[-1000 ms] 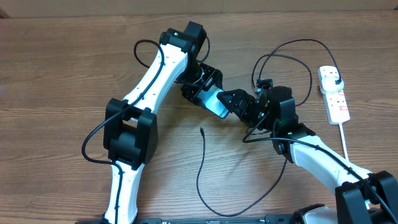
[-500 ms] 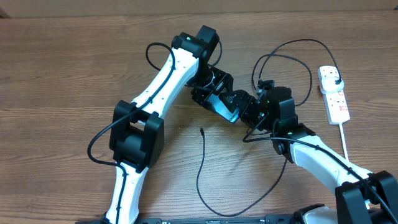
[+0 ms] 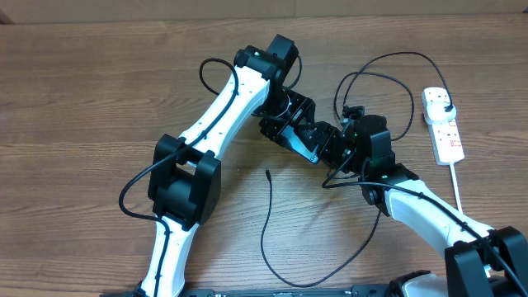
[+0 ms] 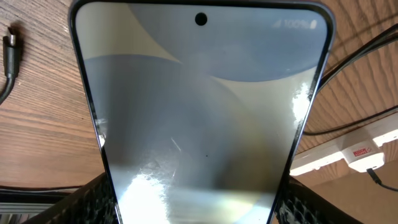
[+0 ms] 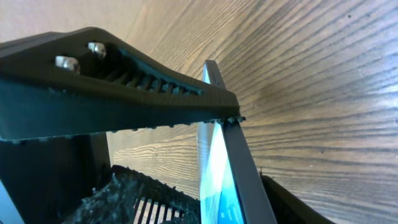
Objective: Plug charger to phone and switch on socket
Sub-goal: 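Close the right gripper on the phone's top edge beside the left gripper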
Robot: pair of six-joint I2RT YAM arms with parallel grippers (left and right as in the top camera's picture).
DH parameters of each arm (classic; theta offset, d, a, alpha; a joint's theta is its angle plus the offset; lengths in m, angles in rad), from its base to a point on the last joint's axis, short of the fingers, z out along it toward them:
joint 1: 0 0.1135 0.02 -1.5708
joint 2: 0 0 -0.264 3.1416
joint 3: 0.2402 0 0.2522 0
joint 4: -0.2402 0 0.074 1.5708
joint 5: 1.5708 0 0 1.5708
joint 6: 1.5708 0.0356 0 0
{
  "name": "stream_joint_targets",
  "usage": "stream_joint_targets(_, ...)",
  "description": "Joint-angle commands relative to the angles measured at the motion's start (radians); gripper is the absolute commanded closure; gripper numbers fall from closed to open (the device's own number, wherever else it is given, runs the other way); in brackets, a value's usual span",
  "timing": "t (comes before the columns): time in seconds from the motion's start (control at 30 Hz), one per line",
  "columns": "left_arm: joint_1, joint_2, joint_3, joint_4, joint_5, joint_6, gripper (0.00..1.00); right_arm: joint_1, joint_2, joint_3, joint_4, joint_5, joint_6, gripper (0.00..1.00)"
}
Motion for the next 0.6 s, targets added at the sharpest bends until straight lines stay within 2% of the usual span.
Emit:
stream_joint_targets(0.0,-0.013,-0.017,0.033,0.001,0.002,-0.047,0.96,0.005,0.002,0.017,-0.002,0.007,-0.002,0.44)
stream_joint_targets(0.57,-0.012,-0.017,0.033,0.009,0.029,-0.070,0.96,0.005,0.002,0.017,-0.019,0.026,-0.006,0.61)
